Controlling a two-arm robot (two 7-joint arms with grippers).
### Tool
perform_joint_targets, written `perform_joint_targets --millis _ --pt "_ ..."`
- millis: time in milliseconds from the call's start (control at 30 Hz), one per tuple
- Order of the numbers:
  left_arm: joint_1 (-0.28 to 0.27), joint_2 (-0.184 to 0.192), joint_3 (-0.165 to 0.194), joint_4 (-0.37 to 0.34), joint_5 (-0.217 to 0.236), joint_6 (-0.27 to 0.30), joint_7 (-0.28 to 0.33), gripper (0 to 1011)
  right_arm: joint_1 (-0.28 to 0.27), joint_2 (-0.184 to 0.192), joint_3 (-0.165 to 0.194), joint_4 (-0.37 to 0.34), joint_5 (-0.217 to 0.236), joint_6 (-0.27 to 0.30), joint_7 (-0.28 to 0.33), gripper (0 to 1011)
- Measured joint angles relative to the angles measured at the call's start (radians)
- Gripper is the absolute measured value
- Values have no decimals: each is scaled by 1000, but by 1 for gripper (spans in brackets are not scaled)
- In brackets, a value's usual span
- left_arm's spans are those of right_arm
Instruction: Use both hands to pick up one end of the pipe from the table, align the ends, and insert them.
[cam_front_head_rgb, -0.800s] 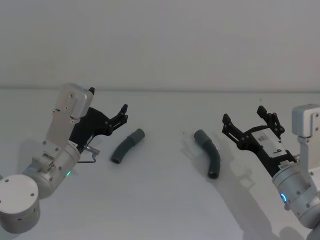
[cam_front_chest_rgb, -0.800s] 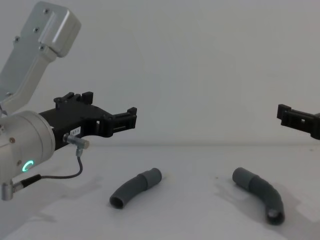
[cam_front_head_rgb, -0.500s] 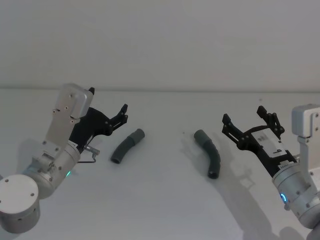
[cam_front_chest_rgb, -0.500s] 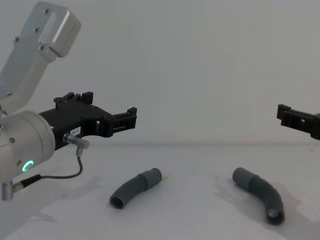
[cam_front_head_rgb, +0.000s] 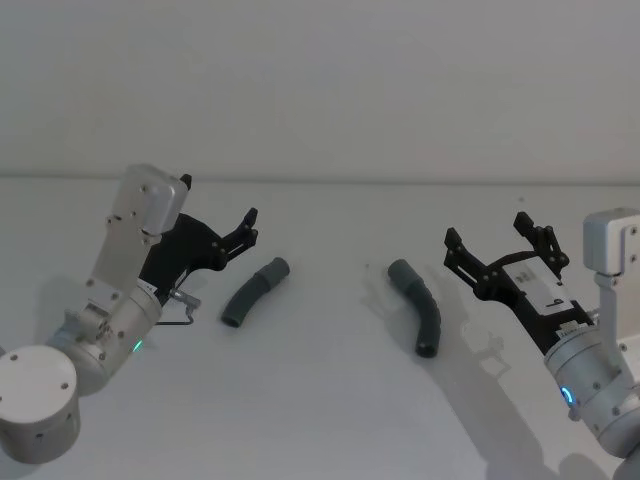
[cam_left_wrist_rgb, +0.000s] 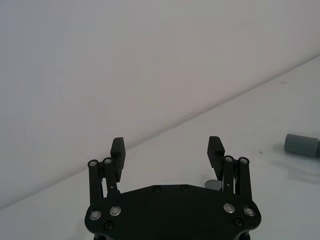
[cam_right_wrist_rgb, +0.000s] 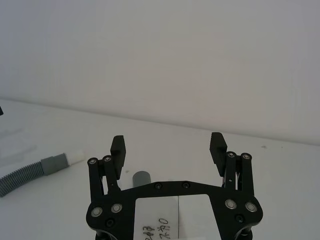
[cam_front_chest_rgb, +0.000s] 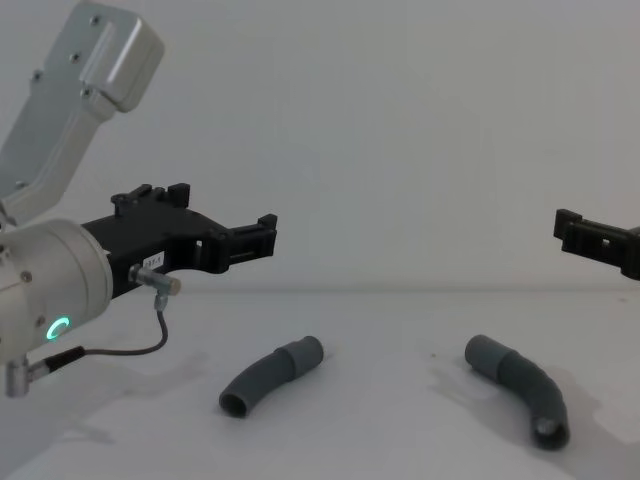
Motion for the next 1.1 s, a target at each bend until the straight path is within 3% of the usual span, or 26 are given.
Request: perform_joint_targets --millis 333,767,1100 --pt "-43 16 -1 -1 -50 78 -92 1001 0 0 0 0 0 0 0 1001" --pt "-150 57 15 21 -125 270 -270 1001 0 0 0 0 0 0 0 1001" --pt "-249 86 60 70 -166 439 -406 1001 0 0 0 0 0 0 0 1001"
